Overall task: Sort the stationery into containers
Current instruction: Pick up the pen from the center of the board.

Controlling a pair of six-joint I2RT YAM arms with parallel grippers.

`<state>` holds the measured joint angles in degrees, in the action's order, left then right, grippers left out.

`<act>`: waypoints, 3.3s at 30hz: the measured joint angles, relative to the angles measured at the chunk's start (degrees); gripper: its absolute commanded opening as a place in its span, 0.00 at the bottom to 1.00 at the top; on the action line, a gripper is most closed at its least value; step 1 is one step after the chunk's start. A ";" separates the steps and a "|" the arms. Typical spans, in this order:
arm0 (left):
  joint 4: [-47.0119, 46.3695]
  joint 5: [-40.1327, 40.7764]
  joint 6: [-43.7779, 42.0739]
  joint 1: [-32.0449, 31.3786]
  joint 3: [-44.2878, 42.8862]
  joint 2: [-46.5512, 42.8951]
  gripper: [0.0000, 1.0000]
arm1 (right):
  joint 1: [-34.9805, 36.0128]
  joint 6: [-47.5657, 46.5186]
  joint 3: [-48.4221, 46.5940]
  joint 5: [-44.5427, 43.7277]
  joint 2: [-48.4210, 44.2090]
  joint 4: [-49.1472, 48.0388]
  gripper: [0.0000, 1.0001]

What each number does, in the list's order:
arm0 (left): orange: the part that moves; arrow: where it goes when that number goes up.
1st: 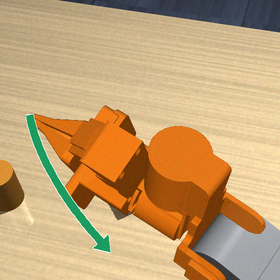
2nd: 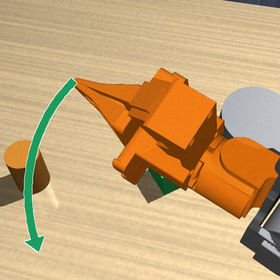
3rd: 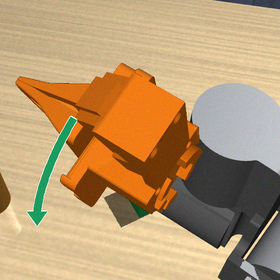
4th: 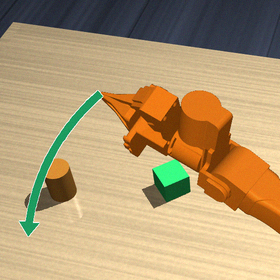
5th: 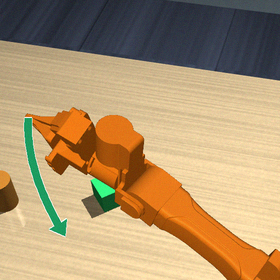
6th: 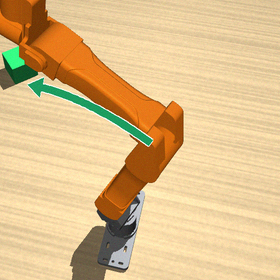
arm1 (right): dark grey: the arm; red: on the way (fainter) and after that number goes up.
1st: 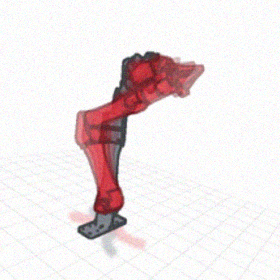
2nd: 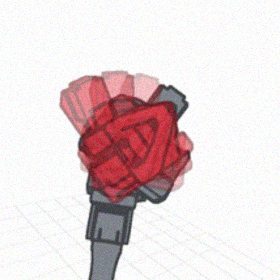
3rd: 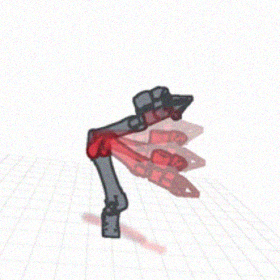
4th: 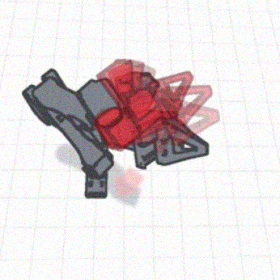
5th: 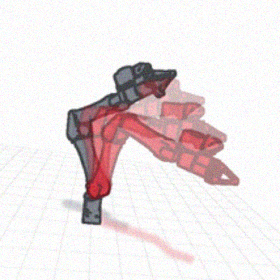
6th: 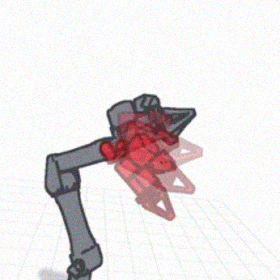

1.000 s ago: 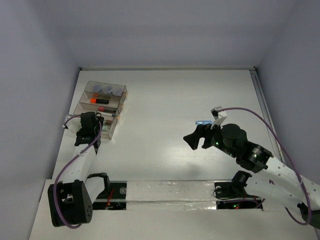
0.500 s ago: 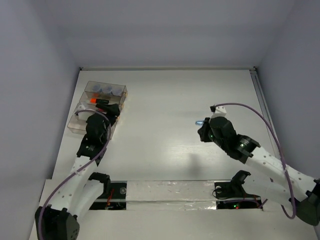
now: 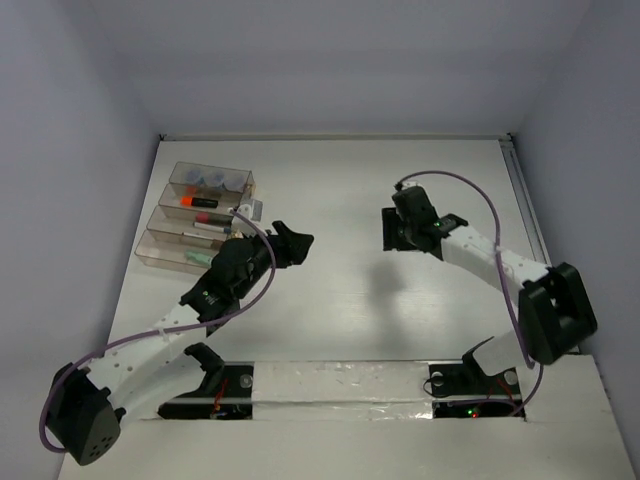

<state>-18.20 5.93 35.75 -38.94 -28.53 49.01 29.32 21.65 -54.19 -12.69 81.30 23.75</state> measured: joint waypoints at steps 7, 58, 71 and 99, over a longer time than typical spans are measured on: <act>2.84 -4.48 -4.28 -0.37 -0.46 -7.91 0.66 | -2.80 -14.47 -13.03 2.78 11.47 6.27 0.82; 2.56 -8.28 -4.26 -0.37 -0.42 -10.12 0.66 | -10.71 -36.70 -29.55 16.92 34.32 18.05 0.47; 2.56 -8.31 -4.24 -0.37 -0.42 -9.25 0.65 | -10.73 -34.73 -28.94 15.17 34.23 12.66 0.20; -2.58 -9.86 -2.45 -0.37 -0.42 -4.26 0.71 | -8.46 -3.45 -2.23 49.37 -12.13 -19.52 0.00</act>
<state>-20.78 -3.92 33.30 -39.31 -28.95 44.75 20.86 18.20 -56.42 36.69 69.17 4.23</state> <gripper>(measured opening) 0.686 0.274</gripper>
